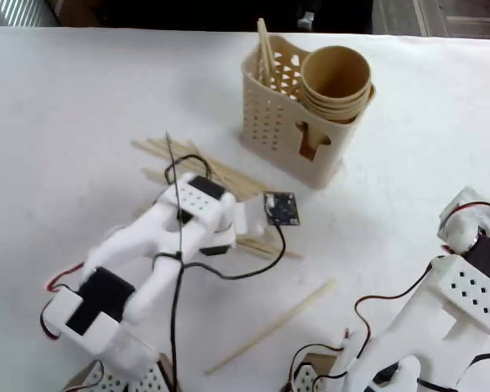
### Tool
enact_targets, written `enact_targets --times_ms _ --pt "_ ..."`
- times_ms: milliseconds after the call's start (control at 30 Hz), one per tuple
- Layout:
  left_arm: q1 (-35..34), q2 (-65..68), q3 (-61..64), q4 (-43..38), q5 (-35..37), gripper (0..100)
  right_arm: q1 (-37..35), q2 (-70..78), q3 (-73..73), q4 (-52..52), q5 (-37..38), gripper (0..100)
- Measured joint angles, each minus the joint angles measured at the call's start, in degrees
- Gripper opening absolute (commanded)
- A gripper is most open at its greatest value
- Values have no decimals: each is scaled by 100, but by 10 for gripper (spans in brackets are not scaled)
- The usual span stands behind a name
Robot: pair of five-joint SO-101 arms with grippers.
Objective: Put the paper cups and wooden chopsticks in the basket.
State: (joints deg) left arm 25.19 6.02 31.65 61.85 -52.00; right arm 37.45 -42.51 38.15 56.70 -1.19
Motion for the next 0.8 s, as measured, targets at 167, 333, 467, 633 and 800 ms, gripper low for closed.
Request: enact_targets --times_ms 167,333,467,633,800 --pt "97 0 -44 299 0 23 0 0 0 0 0 108" --pt "105 -369 -44 431 290 23 0 0 0 0 0 108" --pt "105 -1143 -44 703 527 23 0 0 0 0 0 108" --pt "97 -2171 -44 800 633 23 0 0 0 0 0 108" --pt "-202 -2769 -686 932 932 23 0 0 0 0 0 108"
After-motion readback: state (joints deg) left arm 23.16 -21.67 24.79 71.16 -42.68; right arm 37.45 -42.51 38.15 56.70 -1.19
